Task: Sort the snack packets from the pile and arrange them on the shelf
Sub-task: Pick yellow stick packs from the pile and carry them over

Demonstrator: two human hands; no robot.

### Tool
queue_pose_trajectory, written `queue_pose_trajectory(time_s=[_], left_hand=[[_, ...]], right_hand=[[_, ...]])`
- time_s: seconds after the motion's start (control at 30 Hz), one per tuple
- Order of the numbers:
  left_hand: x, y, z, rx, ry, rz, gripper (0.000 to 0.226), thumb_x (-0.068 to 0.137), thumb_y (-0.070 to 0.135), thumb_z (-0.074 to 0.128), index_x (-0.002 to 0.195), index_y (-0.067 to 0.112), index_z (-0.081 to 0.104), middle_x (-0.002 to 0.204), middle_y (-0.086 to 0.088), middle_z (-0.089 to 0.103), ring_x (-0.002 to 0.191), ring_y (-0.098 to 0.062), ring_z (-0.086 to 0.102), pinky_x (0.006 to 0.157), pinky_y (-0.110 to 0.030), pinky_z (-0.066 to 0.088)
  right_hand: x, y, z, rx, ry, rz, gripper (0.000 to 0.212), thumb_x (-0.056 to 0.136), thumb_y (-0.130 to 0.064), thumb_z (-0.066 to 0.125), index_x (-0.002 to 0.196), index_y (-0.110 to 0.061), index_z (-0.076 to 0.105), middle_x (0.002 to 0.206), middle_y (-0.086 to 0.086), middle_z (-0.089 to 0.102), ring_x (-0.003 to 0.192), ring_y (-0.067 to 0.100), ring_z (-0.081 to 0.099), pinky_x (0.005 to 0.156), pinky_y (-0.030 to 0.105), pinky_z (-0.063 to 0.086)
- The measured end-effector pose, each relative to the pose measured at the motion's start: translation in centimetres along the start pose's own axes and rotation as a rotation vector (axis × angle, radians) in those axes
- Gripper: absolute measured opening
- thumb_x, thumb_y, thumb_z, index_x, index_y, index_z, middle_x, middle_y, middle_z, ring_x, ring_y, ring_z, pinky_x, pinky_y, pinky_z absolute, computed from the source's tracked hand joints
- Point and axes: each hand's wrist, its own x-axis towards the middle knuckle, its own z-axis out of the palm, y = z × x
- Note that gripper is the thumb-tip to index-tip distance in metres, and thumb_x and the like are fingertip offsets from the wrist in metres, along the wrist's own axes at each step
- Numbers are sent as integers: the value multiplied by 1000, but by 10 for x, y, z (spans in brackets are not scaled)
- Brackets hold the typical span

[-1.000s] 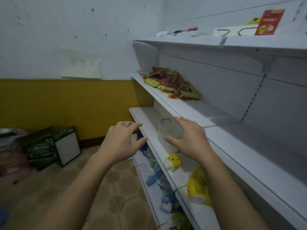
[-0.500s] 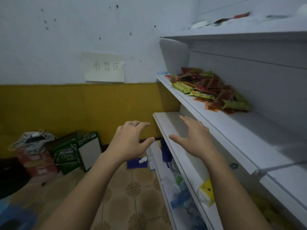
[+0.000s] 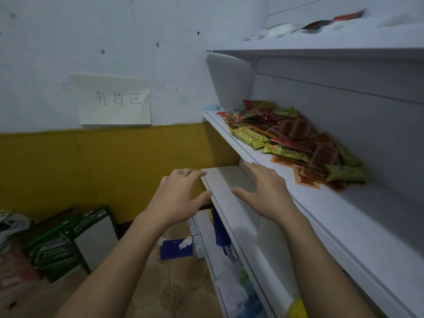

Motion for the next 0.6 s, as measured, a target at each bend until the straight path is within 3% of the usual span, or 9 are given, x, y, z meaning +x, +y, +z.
queue_pose_trajectory(time_s=[0.4, 0.6], left_hand=[[185, -74, 39, -36, -50, 284, 58, 95, 60, 44, 148, 37, 33, 150, 7, 41, 140, -16, 30, 110, -39, 29], [271, -99, 54, -70, -102, 450, 58, 96, 57, 46, 148, 35, 35, 150, 7, 40, 140, -14, 30, 110, -37, 29]], right_hand=[[134, 15, 52, -100, 67, 218, 74, 90, -59, 56, 152, -29, 31, 158, -3, 31, 144, 20, 26, 118, 38, 17], [196, 12, 72, -184, 91, 377, 70, 90, -60, 54, 150, -30, 35, 155, -2, 36, 140, 22, 33, 113, 39, 25]])
